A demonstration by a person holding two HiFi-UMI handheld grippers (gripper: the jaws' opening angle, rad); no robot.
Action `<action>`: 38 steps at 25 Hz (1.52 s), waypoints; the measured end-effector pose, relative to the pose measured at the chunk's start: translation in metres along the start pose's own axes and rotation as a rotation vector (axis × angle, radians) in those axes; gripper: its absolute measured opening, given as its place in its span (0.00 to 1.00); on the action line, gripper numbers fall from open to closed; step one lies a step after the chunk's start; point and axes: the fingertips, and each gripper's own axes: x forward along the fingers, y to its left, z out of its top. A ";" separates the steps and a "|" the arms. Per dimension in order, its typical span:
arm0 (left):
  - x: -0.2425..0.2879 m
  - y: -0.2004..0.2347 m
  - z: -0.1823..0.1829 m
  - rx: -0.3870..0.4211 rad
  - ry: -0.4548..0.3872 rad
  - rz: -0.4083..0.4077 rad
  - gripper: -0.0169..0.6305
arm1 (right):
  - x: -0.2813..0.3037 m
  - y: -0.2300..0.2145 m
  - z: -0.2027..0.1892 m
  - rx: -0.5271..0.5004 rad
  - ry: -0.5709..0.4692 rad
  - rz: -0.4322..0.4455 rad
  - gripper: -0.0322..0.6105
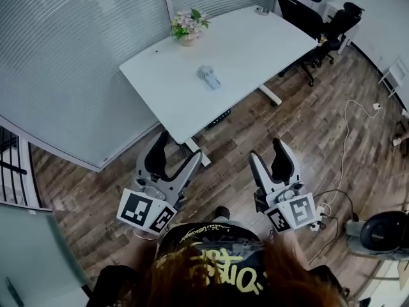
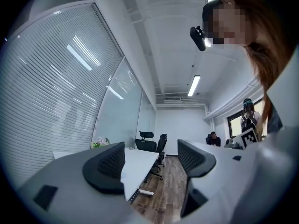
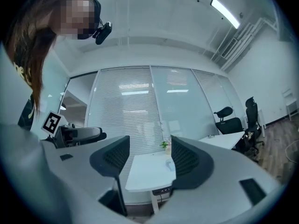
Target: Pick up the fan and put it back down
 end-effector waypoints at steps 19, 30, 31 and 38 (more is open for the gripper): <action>0.047 0.007 -0.011 0.005 0.006 0.103 0.52 | 0.025 -0.052 -0.004 0.012 0.022 0.067 0.46; 0.043 0.026 -0.015 0.024 0.025 0.151 0.49 | 0.040 -0.059 -0.018 0.030 0.034 0.079 0.46; 0.046 0.029 -0.016 0.025 0.023 0.148 0.49 | 0.043 -0.060 -0.019 0.027 0.036 0.078 0.46; 0.085 0.050 -0.025 0.022 -0.002 0.117 0.48 | 0.070 -0.081 -0.027 -0.025 0.060 0.060 0.46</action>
